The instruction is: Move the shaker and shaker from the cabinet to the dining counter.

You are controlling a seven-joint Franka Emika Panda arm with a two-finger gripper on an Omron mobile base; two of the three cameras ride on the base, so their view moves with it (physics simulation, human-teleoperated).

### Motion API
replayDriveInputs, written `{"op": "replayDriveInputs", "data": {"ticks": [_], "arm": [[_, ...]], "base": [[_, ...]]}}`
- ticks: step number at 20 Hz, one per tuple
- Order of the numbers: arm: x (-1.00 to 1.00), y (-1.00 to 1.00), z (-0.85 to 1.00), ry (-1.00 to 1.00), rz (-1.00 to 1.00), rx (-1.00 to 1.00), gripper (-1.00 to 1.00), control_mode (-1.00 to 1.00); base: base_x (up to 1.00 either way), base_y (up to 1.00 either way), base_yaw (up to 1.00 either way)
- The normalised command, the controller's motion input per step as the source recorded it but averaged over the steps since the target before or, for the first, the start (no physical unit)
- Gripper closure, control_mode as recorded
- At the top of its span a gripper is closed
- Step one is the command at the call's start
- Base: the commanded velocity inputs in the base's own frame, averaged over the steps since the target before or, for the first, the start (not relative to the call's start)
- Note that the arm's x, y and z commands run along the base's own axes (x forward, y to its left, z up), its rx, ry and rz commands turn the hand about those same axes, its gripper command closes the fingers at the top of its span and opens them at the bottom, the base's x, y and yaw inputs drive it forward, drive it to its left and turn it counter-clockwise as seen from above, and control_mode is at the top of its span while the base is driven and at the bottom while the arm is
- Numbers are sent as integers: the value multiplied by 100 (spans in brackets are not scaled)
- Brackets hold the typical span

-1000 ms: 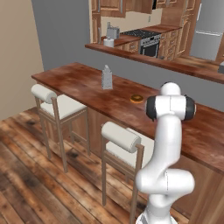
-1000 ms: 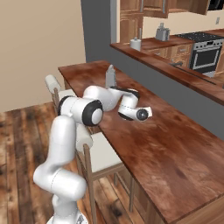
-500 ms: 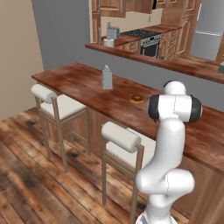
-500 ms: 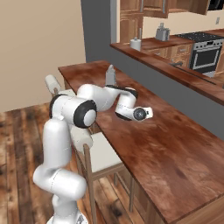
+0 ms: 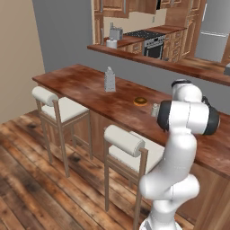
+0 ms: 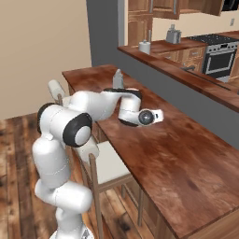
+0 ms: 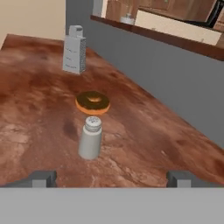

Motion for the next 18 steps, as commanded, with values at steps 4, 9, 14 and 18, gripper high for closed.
{"op": "replayDriveInputs", "data": {"ticks": [4,9,14,18], "arm": [[-50,0,66,3,-6,0,-100,-100],[-54,1,54,14,-7,1,-100,-100],[-53,3,51,29,-10,7,-100,-100],[-47,8,52,31,-12,12,-100,-100]], "base": [[0,0,0],[0,0,0],[0,0,0],[0,0,0]]}}
